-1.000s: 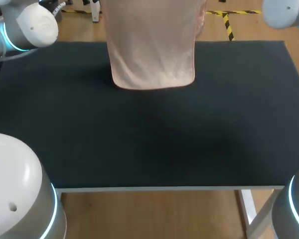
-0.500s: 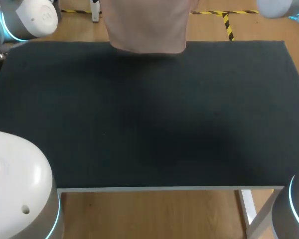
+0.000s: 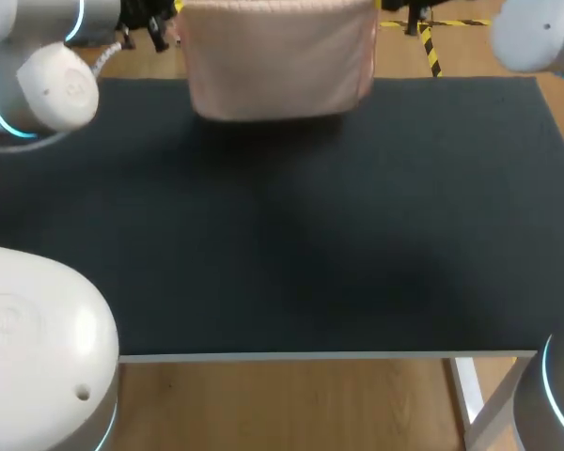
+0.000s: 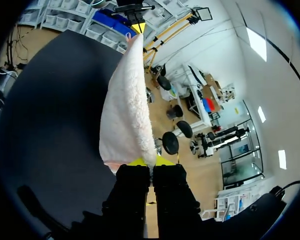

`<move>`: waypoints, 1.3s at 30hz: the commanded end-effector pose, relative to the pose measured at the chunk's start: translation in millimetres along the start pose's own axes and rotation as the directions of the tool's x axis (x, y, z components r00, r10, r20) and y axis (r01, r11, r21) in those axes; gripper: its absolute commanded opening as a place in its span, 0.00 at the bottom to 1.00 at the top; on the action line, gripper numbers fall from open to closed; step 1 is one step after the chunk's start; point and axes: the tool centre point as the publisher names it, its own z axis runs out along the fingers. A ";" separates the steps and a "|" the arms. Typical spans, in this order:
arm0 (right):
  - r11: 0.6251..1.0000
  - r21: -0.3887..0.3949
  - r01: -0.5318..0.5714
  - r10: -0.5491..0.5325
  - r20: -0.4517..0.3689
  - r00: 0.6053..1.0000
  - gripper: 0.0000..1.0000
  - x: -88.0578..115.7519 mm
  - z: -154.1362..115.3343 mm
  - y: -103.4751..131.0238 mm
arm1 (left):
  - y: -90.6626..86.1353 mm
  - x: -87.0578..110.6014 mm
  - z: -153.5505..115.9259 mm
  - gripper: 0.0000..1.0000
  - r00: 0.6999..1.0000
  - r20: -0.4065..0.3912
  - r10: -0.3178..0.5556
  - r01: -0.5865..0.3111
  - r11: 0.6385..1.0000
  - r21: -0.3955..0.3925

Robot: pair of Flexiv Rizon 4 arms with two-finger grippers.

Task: Fold the towel

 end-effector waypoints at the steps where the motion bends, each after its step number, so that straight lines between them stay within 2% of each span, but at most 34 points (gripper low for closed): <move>1: 1.000 -0.013 -0.008 0.008 -0.019 1.000 0.00 33.3 -26.6 0.2 | 1.1 28.4 -47.8 0.00 1.000 -0.016 -0.025 0.024 0.999 -0.023; 6: 1.000 -0.027 -0.014 0.013 -0.053 0.999 0.00 56.1 -31.6 3.3 | 7.8 52.3 -59.5 0.00 0.997 -0.041 -0.064 0.062 0.997 -0.055; 10: 1.000 -0.017 -0.016 0.014 -0.101 0.995 0.00 73.3 -17.9 0.8 | 20.6 65.9 -52.4 0.00 0.993 -0.065 -0.099 0.092 0.991 -0.099; 17: 0.998 0.054 -0.042 0.052 -0.200 0.978 0.00 92.8 21.3 -18.7 | 52.8 83.8 -14.4 0.00 0.968 -0.165 -0.190 0.162 0.972 -0.168; 21: 0.993 0.103 -0.051 0.075 -0.243 0.967 0.00 97.4 48.7 -34.4 | 69.0 91.4 11.0 0.00 0.940 -0.230 -0.251 0.204 0.956 -0.211; 23: 0.992 0.111 -0.063 0.091 -0.270 0.959 0.00 97.0 61.7 -41.9 | 75.2 92.9 22.6 0.00 0.936 -0.248 -0.251 0.198 0.955 -0.223; 29: 0.987 0.148 -0.068 0.110 -0.293 0.950 0.00 88.8 97.5 -63.5 | 96.0 80.6 63.5 0.00 0.921 -0.267 -0.284 0.218 0.943 -0.250; 35: 0.980 0.177 -0.095 0.144 -0.292 0.946 0.00 77.7 131.8 -85.4 | 113.6 57.0 106.1 0.00 0.926 -0.256 -0.278 0.209 0.941 -0.265; 39: 0.975 0.195 -0.102 0.154 -0.275 0.949 0.00 68.6 151.7 -97.7 | 122.0 47.9 129.3 0.00 0.928 -0.262 -0.266 0.193 0.943 -0.272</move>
